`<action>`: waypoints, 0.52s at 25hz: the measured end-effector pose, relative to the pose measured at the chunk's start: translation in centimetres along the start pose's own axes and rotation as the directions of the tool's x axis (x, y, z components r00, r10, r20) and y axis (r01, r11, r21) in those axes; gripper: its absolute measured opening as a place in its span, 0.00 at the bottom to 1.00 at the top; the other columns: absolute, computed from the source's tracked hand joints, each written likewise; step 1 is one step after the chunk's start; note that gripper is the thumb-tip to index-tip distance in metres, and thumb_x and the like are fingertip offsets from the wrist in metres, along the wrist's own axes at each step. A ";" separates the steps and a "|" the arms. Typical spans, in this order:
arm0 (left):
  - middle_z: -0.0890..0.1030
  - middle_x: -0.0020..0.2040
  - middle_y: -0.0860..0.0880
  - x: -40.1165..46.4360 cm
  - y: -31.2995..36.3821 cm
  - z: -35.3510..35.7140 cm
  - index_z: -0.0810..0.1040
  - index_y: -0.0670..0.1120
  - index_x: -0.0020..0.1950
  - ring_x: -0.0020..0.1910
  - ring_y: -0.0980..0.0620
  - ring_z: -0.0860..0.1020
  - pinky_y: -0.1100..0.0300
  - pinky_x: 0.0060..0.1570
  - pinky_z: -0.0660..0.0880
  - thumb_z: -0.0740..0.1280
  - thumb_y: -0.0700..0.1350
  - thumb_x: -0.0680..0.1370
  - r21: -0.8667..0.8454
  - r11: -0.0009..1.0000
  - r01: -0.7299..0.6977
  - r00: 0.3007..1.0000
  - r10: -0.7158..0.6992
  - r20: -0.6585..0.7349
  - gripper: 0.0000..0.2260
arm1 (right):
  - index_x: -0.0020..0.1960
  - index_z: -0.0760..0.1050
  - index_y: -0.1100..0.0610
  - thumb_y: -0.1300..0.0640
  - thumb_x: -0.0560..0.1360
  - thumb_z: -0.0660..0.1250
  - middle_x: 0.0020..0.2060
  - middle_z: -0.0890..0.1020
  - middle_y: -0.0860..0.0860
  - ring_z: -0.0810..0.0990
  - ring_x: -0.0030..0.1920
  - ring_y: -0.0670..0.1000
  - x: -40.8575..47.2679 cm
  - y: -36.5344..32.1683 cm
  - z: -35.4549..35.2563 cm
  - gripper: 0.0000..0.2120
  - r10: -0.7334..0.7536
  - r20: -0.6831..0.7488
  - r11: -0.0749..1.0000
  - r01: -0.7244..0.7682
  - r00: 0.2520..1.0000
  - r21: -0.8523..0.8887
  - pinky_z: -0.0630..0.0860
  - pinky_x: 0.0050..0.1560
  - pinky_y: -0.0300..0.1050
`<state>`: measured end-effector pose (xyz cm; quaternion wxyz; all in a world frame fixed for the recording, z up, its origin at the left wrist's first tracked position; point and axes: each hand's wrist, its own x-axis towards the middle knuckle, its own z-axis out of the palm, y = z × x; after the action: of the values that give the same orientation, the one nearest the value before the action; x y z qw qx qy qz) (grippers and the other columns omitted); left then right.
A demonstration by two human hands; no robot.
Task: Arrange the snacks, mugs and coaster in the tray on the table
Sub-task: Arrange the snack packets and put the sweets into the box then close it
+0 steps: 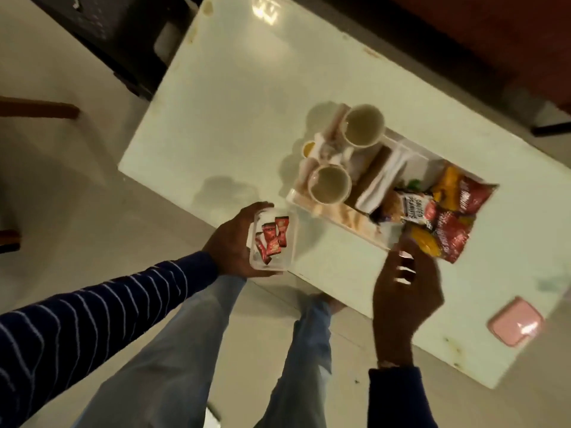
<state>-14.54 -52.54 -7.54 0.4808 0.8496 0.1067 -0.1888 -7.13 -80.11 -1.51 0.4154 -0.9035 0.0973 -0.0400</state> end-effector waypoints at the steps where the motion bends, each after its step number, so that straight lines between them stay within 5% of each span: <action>1: 0.61 0.69 0.74 -0.4 1.0 1.6 0.58 0.57 0.75 0.65 0.74 0.66 0.78 0.61 0.65 0.78 0.70 0.54 0.023 1.000 -0.003 0.998 0.002 0.063 0.55 | 0.59 0.80 0.59 0.55 0.80 0.67 0.52 0.83 0.53 0.83 0.42 0.53 1.1 3.0 -3.1 0.11 0.095 -0.097 0.994 -0.100 0.991 -0.045 0.75 0.37 0.30; 4: 0.67 0.68 0.65 -1.1 3.6 7.1 0.56 0.58 0.75 0.63 0.66 0.71 0.71 0.60 0.71 0.78 0.70 0.53 0.105 0.994 -0.016 0.969 -0.011 0.249 0.56 | 0.64 0.77 0.58 0.56 0.78 0.69 0.60 0.81 0.57 0.84 0.48 0.60 3.0 12.6 -11.3 0.16 0.293 -0.191 0.929 -0.326 0.937 -0.175 0.79 0.47 0.40; 8: 0.68 0.73 0.55 0.1 6.8 15.3 0.54 0.54 0.77 0.68 0.55 0.72 0.59 0.65 0.73 0.79 0.67 0.56 0.146 0.984 -0.102 0.906 0.032 0.422 0.56 | 0.71 0.71 0.58 0.58 0.74 0.74 0.66 0.74 0.63 0.79 0.59 0.65 4.1 22.1 -18.4 0.27 0.394 -0.087 0.845 -0.397 0.915 -0.359 0.76 0.62 0.57; 10: 0.67 0.74 0.50 1.3 8.5 19.1 0.53 0.51 0.78 0.68 0.51 0.73 0.56 0.65 0.74 0.80 0.63 0.58 0.154 0.972 -0.176 0.887 0.089 0.453 0.57 | 0.75 0.67 0.57 0.56 0.72 0.76 0.71 0.68 0.64 0.70 0.69 0.65 4.4 24.8 -20.1 0.34 0.422 0.014 0.819 -0.375 0.906 -0.435 0.68 0.69 0.58; 13: 0.65 0.75 0.47 3.3 11.8 24.6 0.52 0.47 0.78 0.70 0.49 0.70 0.52 0.67 0.73 0.81 0.61 0.59 0.138 0.961 -0.240 0.858 0.144 0.493 0.58 | 0.78 0.57 0.43 0.43 0.70 0.76 0.79 0.52 0.62 0.55 0.77 0.66 4.7 28.0 -21.2 0.43 0.602 0.135 0.725 -0.467 0.787 -0.506 0.60 0.72 0.64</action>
<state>-12.69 -79.73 -11.26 0.4234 0.8257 -0.1198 -0.3529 -9.77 -114.66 -8.91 0.1997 -0.9013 0.3009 0.2391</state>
